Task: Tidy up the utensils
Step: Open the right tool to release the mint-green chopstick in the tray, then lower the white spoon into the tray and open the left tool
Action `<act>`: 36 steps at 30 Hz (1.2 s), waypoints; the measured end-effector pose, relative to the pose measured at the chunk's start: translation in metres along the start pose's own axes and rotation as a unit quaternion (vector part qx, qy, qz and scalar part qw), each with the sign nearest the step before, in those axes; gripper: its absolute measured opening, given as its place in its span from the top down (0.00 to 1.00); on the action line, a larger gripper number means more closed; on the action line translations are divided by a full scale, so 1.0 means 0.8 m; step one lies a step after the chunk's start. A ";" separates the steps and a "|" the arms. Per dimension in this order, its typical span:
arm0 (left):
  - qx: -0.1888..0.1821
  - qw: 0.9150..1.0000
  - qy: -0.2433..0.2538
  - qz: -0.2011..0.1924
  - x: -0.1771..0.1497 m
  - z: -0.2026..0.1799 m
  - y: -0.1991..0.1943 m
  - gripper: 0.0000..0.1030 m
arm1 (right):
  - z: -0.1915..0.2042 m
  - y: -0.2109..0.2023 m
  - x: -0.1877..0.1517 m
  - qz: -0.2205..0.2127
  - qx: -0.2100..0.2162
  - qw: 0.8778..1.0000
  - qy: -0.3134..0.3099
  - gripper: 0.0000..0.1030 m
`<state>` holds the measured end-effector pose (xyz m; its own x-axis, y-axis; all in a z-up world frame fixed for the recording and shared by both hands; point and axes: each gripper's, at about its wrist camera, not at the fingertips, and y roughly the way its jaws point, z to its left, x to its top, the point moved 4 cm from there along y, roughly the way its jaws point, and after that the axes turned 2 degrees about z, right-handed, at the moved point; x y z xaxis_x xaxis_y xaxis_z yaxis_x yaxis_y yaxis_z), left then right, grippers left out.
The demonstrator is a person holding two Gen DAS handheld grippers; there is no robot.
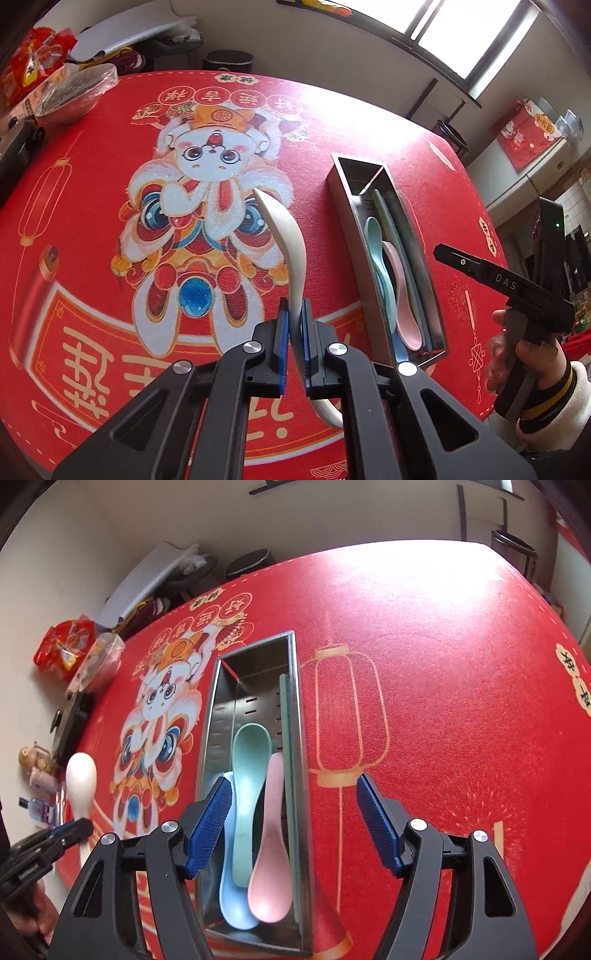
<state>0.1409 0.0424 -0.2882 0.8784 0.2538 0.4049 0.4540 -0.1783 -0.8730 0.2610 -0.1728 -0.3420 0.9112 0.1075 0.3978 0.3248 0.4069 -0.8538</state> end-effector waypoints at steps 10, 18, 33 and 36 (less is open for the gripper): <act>-0.027 0.997 0.063 0.041 0.013 -0.086 0.052 0.94 | -0.052 -0.018 -0.015 -0.008 -0.008 0.999 0.040 0.16; -0.017 0.994 0.074 0.075 0.017 -0.124 0.098 0.94 | -0.097 -0.033 -0.024 -0.016 -0.022 0.998 0.060 0.15; 0.042 0.989 0.096 0.101 0.023 -0.146 0.141 0.94 | -0.138 -0.046 -0.027 -0.018 -0.027 0.996 0.080 0.15; 0.052 0.988 0.102 0.100 0.025 -0.148 0.145 0.94 | -0.138 -0.045 -0.024 -0.018 -0.025 0.996 0.078 0.15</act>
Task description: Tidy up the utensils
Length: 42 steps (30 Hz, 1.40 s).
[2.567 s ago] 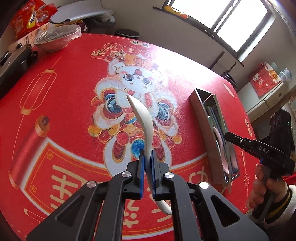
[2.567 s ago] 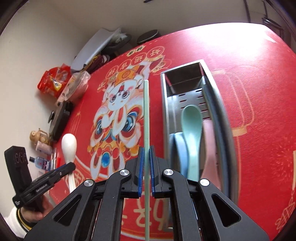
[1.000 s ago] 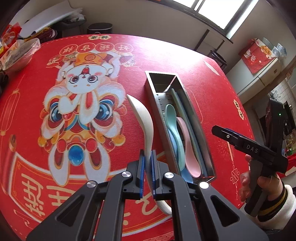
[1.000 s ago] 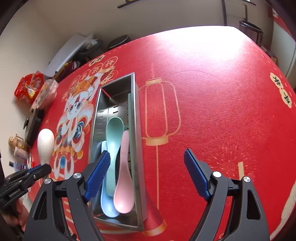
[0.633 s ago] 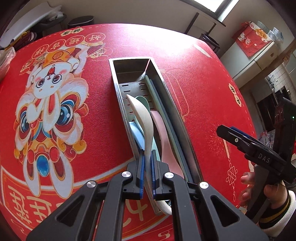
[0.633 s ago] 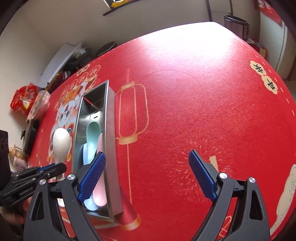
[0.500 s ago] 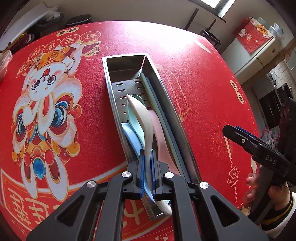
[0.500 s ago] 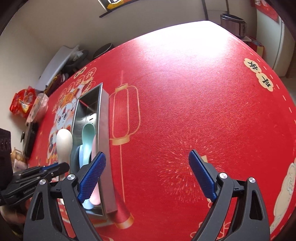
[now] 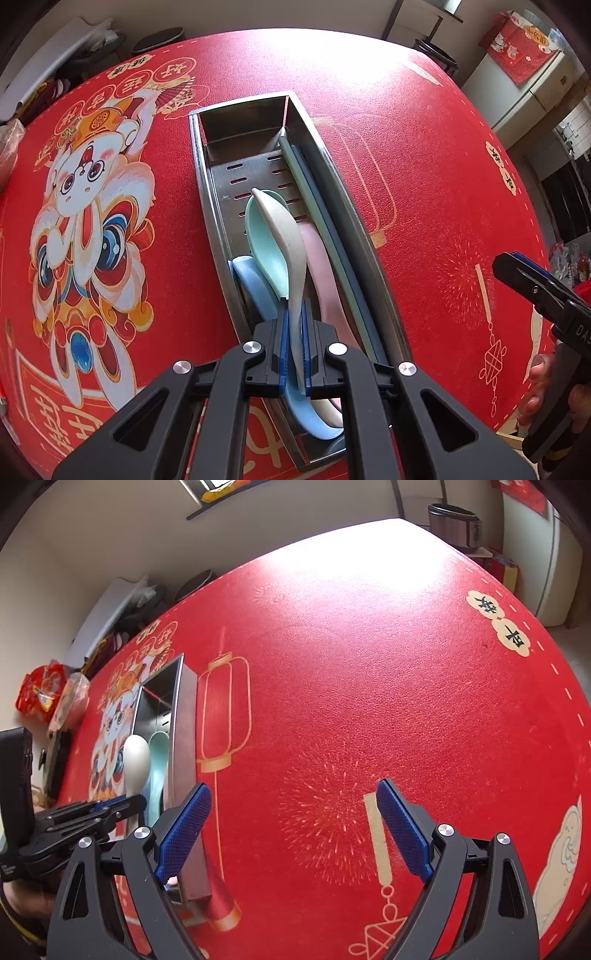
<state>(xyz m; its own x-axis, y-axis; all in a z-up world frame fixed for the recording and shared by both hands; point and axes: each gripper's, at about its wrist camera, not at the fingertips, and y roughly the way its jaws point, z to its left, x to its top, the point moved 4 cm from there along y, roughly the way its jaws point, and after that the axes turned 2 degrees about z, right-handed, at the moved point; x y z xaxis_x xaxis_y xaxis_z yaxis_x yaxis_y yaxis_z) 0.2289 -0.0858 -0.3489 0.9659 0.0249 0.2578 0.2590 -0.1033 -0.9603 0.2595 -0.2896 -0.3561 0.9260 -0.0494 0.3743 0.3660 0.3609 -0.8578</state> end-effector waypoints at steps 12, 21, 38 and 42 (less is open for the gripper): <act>-0.004 0.999 -0.006 -0.044 0.008 0.007 -0.036 0.76 | 0.018 -0.003 0.010 -0.002 -0.002 1.000 -0.020 0.15; -0.013 0.996 0.000 -0.092 0.003 0.035 -0.094 0.49 | 0.066 -0.033 0.013 -0.033 -0.015 0.999 -0.038 0.15; 0.026 0.962 0.018 -0.270 -0.055 0.137 -0.328 0.06 | 0.216 -0.200 -0.002 -0.164 -0.079 0.981 -0.067 0.15; 0.051 0.944 0.015 -0.325 -0.073 0.156 -0.384 0.06 | 0.246 -0.242 -0.013 -0.207 -0.092 0.972 -0.065 0.15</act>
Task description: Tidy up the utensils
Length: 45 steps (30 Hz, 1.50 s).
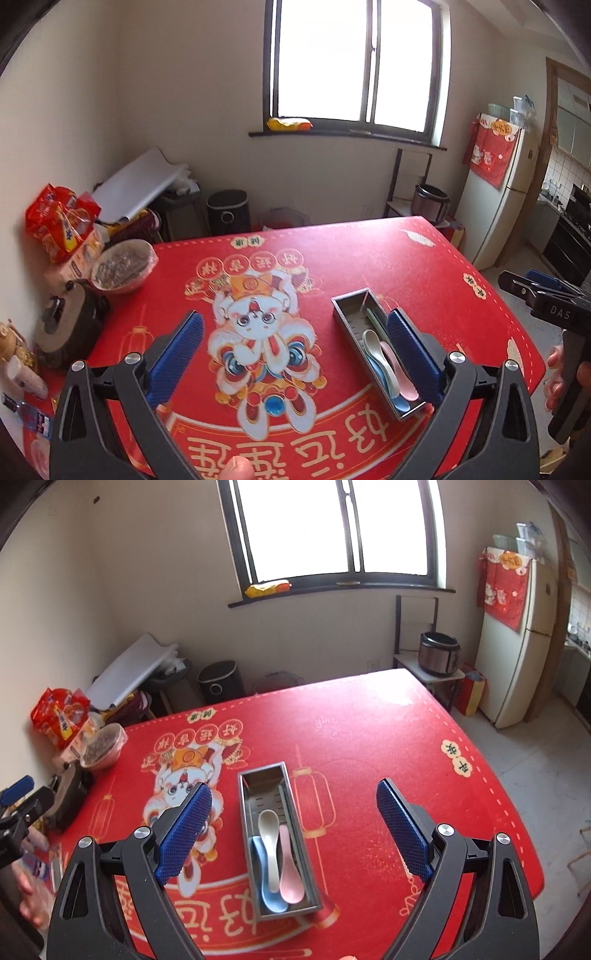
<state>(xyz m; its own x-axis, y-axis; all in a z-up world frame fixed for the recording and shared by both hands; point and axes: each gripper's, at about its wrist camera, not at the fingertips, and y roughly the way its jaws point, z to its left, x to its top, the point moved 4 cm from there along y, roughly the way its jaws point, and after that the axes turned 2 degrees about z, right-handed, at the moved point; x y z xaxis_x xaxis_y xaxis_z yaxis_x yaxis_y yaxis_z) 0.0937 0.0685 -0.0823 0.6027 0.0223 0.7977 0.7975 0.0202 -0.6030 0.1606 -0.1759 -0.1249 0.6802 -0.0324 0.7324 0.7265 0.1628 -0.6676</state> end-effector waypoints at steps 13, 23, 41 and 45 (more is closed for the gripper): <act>-0.012 0.997 0.014 -0.075 0.012 0.008 -0.070 0.06 | 0.014 -0.076 -0.013 -0.065 -0.044 0.997 0.021 0.15; -0.034 0.996 0.018 -0.076 0.009 -0.006 -0.069 0.06 | 0.001 -0.096 -0.020 -0.080 -0.069 0.994 0.034 0.15; -0.048 0.995 0.025 -0.079 0.017 -0.023 -0.061 0.06 | -0.015 -0.105 -0.017 -0.089 -0.089 0.991 0.037 0.15; -0.051 0.995 0.026 -0.080 0.017 -0.026 -0.060 0.06 | -0.017 -0.105 -0.017 -0.089 -0.092 0.991 0.039 0.15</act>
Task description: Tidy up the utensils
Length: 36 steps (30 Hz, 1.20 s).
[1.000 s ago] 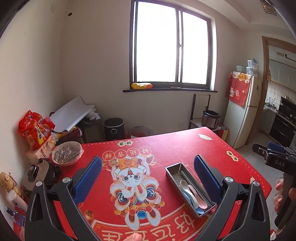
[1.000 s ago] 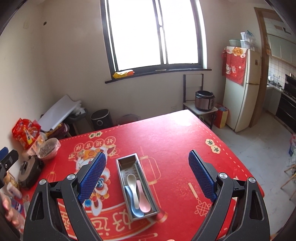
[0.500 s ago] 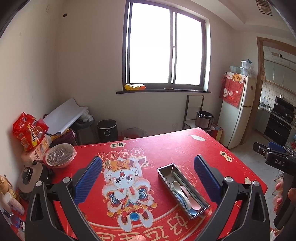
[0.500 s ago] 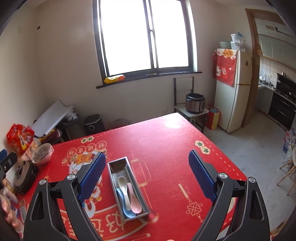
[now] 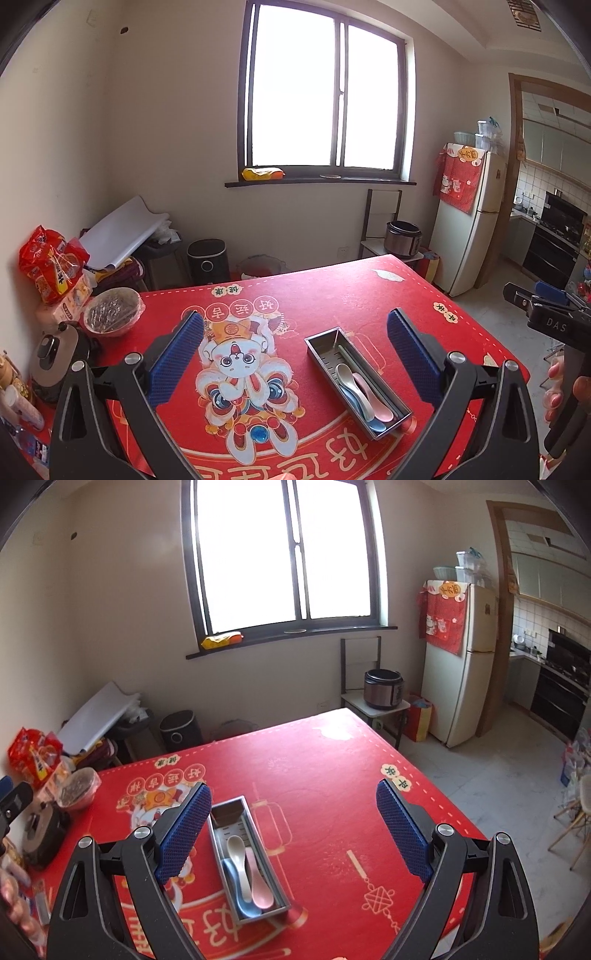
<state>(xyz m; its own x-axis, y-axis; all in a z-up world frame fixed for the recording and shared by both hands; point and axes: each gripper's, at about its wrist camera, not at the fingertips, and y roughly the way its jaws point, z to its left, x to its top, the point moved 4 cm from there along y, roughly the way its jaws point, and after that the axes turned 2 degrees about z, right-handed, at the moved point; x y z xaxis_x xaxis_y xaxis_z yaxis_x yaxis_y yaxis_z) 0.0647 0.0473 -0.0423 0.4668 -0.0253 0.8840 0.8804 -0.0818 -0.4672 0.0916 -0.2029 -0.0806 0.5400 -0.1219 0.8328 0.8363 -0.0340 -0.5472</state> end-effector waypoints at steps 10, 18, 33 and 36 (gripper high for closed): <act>-0.007 1.000 0.001 0.003 -0.002 -0.003 0.003 0.06 | -0.006 0.000 -0.002 0.001 -0.015 1.000 0.004 0.15; -0.015 1.000 0.005 -0.002 -0.002 -0.005 0.004 0.06 | -0.011 -0.005 -0.002 -0.003 -0.035 0.999 0.004 0.15; -0.036 0.999 0.013 -0.001 -0.002 -0.019 0.011 0.06 | -0.019 -0.009 -0.004 -0.008 -0.069 0.998 0.010 0.15; -0.041 0.999 0.013 -0.004 -0.002 -0.021 0.011 0.06 | -0.022 -0.009 -0.005 -0.007 -0.073 0.997 0.013 0.15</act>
<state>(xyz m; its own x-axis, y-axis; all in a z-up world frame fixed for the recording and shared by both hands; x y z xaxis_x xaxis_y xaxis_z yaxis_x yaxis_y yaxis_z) 0.0702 0.0298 -0.0476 0.4565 -0.0509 0.8883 0.8737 -0.1629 -0.4583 0.0819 -0.2198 -0.0816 0.5243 -0.1466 0.8388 0.8199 -0.1791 -0.5438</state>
